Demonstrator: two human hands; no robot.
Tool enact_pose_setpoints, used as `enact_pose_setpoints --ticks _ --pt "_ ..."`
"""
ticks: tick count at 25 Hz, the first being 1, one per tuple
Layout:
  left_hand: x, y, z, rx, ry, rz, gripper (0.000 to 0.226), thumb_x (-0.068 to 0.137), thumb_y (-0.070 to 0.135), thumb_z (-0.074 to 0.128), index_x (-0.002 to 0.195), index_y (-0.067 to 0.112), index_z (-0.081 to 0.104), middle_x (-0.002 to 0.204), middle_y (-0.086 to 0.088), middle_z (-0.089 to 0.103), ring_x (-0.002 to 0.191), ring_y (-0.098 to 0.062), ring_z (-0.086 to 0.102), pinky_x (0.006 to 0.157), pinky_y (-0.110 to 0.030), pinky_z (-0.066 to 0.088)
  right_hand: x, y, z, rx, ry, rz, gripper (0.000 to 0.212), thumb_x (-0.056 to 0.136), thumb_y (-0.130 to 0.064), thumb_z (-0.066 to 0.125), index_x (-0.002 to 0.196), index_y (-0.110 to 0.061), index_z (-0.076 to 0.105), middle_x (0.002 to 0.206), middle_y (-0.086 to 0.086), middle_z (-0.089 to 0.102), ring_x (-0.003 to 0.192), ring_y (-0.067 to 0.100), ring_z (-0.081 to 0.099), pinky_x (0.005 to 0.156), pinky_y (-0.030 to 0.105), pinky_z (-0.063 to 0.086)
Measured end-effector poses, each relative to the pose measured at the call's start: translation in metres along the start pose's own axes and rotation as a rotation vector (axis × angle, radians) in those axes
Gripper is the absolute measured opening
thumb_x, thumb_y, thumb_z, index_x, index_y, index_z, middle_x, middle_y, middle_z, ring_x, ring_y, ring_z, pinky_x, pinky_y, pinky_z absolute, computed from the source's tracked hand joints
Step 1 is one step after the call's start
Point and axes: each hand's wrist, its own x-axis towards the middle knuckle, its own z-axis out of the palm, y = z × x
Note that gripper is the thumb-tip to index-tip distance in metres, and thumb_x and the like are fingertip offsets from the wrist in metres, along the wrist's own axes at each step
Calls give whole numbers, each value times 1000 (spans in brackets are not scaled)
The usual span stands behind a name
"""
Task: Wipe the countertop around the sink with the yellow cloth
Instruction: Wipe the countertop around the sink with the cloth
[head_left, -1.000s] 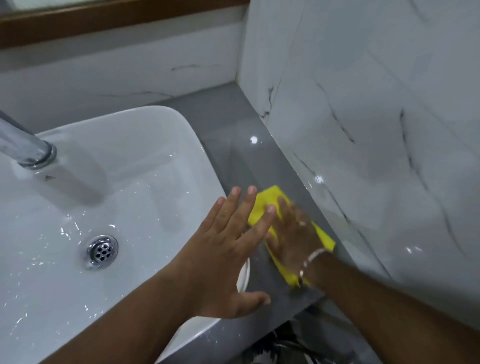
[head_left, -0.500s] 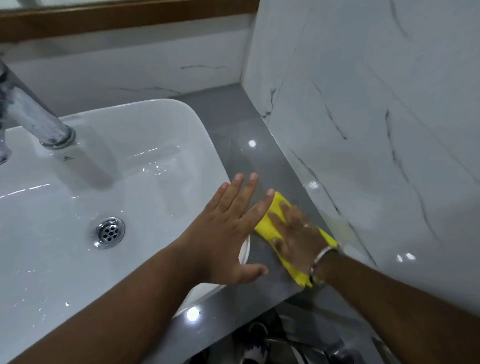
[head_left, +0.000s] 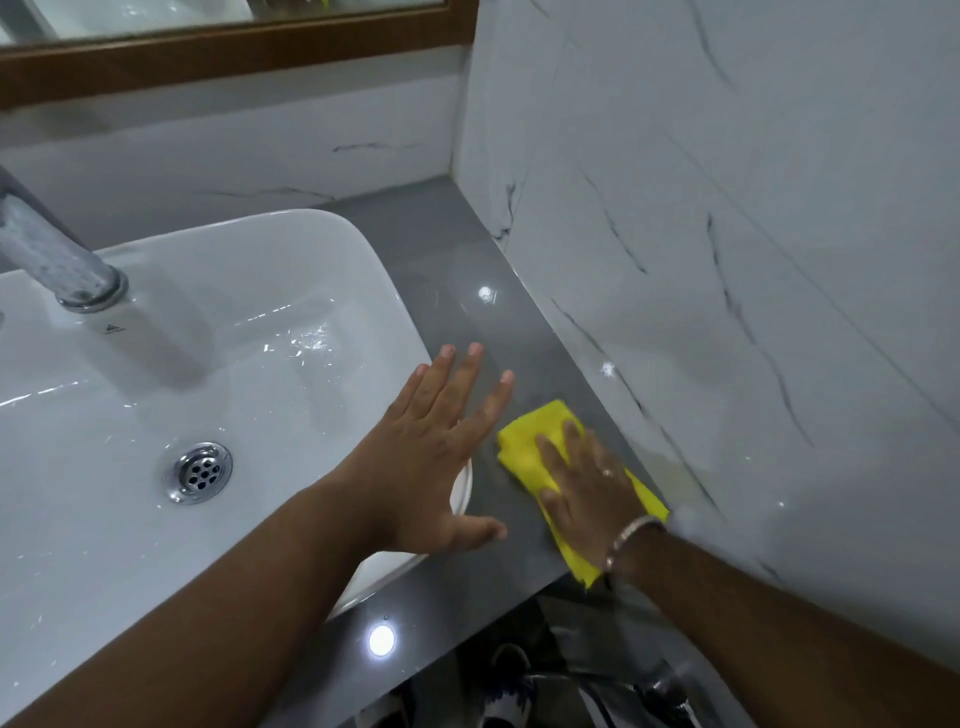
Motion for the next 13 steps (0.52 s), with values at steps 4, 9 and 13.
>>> enact_pose_setpoints --ticks 4,9,13 --pt "1 0 -1 -14 -19 -4 122 66 82 54 151 31 -17 160 -8 -24 145 -28 -29 118 -42 -10 57 -62 9 10 -98 -9 59 93 -42 13 150 -27 11 159 15 7 145 41 2 111 59 17" --pt "2 1 -4 -2 -51 -10 124 64 82 56 153 28 -13 161 -11 -20 146 -32 -26 117 -42 -10 -24 -35 15 26 58 -205 57 90 -38 37 145 -27 28 148 19 37 132 41 40 103 49 39" --pt "1 2 -3 -13 -49 -23 124 66 80 57 153 26 -13 161 -11 -21 145 -31 -27 118 -42 -10 29 19 -10 -43 -14 136 61 85 -45 32 141 -20 31 146 26 38 125 54 41 96 62 42"
